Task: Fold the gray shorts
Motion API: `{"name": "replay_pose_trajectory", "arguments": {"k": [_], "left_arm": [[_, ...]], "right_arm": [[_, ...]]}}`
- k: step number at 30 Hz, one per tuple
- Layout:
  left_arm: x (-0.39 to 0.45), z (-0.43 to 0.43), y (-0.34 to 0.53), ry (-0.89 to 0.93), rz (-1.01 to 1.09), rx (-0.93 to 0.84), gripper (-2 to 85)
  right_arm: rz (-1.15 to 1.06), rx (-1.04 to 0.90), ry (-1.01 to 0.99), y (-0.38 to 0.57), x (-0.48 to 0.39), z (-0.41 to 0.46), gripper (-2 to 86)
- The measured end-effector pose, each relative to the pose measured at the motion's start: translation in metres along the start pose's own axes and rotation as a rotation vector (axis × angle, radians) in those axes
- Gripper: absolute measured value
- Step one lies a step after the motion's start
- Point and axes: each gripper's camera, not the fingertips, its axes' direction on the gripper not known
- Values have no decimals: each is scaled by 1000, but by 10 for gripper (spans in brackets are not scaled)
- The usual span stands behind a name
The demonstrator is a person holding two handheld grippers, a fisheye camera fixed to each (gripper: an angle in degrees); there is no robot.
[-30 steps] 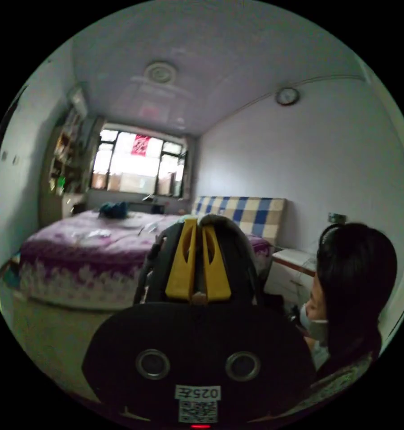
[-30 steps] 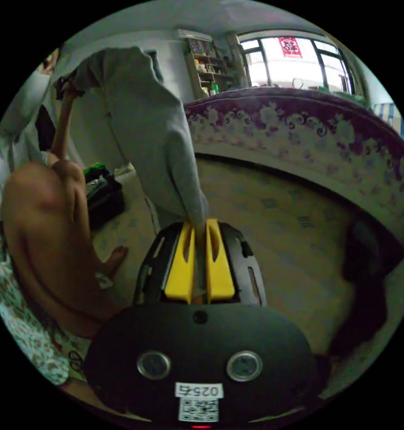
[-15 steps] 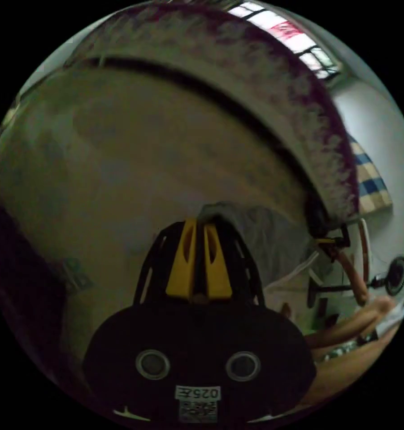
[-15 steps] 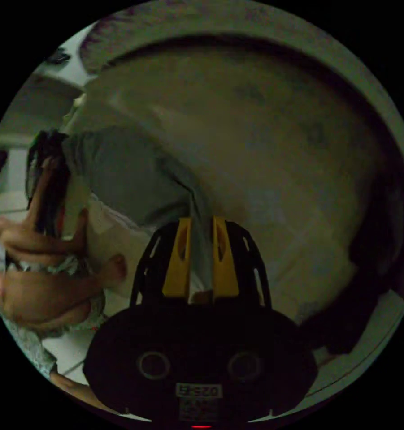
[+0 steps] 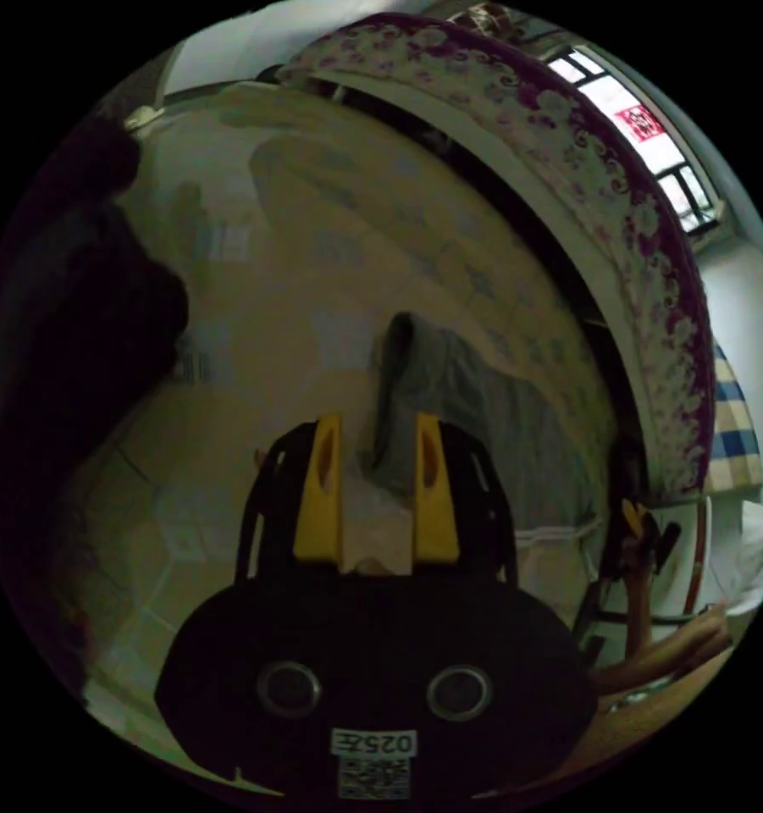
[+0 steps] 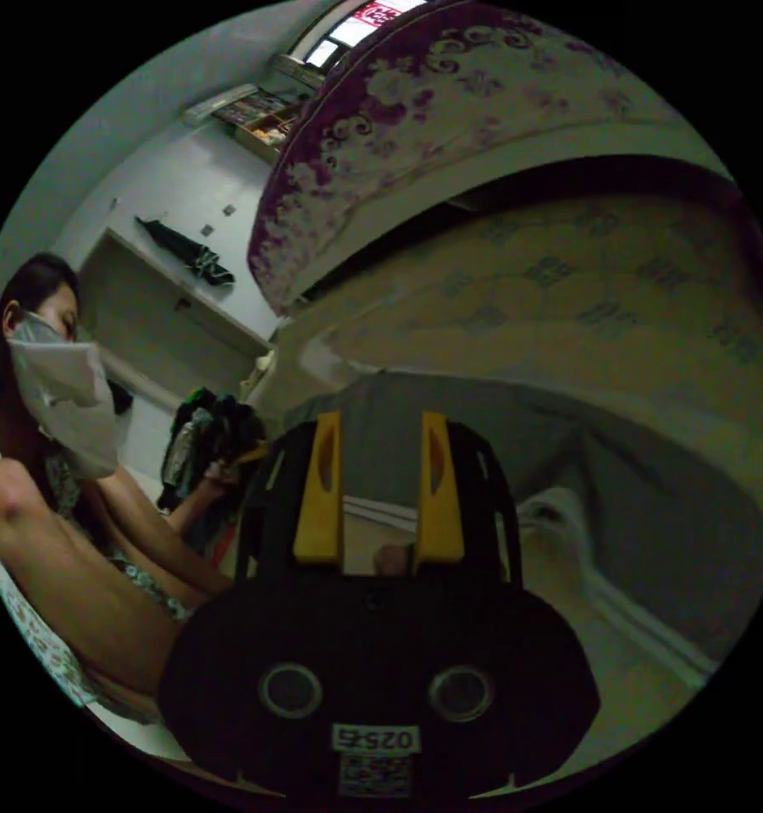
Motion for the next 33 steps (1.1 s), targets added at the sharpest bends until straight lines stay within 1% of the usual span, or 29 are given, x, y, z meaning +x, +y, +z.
{"name": "replay_pose_trajectory", "arguments": {"k": [1, 2, 3, 4, 5, 6, 8, 9, 11, 13, 15, 16, 17, 18, 19, 20, 21, 22, 23, 24, 26, 28, 30, 33], "left_arm": [[-1, 16, 17, -23, -55, 19, 131], [-5, 31, 35, 16, -132, 23, 133], [-8, 38, 44, 66, -175, 23, 129], [-11, 50, 62, 160, -235, 52, 123], [-11, 55, 78, 216, -259, 141, 117], [-10, 58, 83, 224, -251, 188, 108], [-4, 71, 86, 186, -213, 273, 75], [-5, 74, 84, 187, -217, 287, 68], [-18, 92, 71, 331, -332, 309, 33], [-25, 103, 62, 393, -391, 284, 18], [-20, 96, 49, 316, -346, 231, 11], [-14, 82, 42, 216, -275, 219, 8], [-14, 65, 41, 128, -248, 251, 6], [-16, 58, 42, 92, -258, 264, 6], [-24, 45, 42, -3, -271, 275, 5], [-29, 37, 40, -135, -249, 254, 6], [-31, 36, 39, -203, -229, 233, 6], [-33, 36, 36, -322, -173, 187, 6], [-35, 38, 36, -386, -116, 177, 7], [-36, 39, 36, -388, -93, 177, 7], [-42, 43, 42, -334, -85, 171, 9], [-40, 45, 49, -336, -85, 180, 9], [-41, 47, 58, -328, -101, 206, 10], [-46, 48, 70, -289, -138, 246, 8]], "right_arm": [[30, 10, -73, 10, -5, 14, 133], [60, 0, -126, 19, -8, 28, 133], [78, -1, -146, 23, -9, 34, 132], [88, -13, -189, 31, -11, 46, 133], [99, -50, -207, 37, -13, 58, 133], [102, -70, -212, 40, -14, 62, 134], [110, -128, -268, 48, -16, 73, 135], [113, -137, -280, 50, -16, 74, 136], [137, -158, -296, 60, -10, 71, 143], [186, -141, -280, 71, 2, 62, 153], [288, -98, -289, 83, 19, 46, 159], [366, -39, -297, 92, 34, 28, 161], [435, 35, -268, 103, 48, 6, 161], [462, 72, -240, 109, 54, -7, 161], [514, 136, -155, 119, 67, -34, 162], [547, 196, -60, 129, 79, -61, 162], [571, 217, -12, 133, 86, -74, 163], [626, 253, 77, 140, 102, -98, 164], [642, 280, 120, 143, 117, -118, 168], [656, 279, 138, 143, 126, -125, 171], [702, 272, 281, 138, 158, -148, 175], [742, 261, 373, 132, 179, -157, 161], [766, 284, 361, 130, 193, -163, 150], [802, 378, 335, 138, 196, -165, 134]]}}
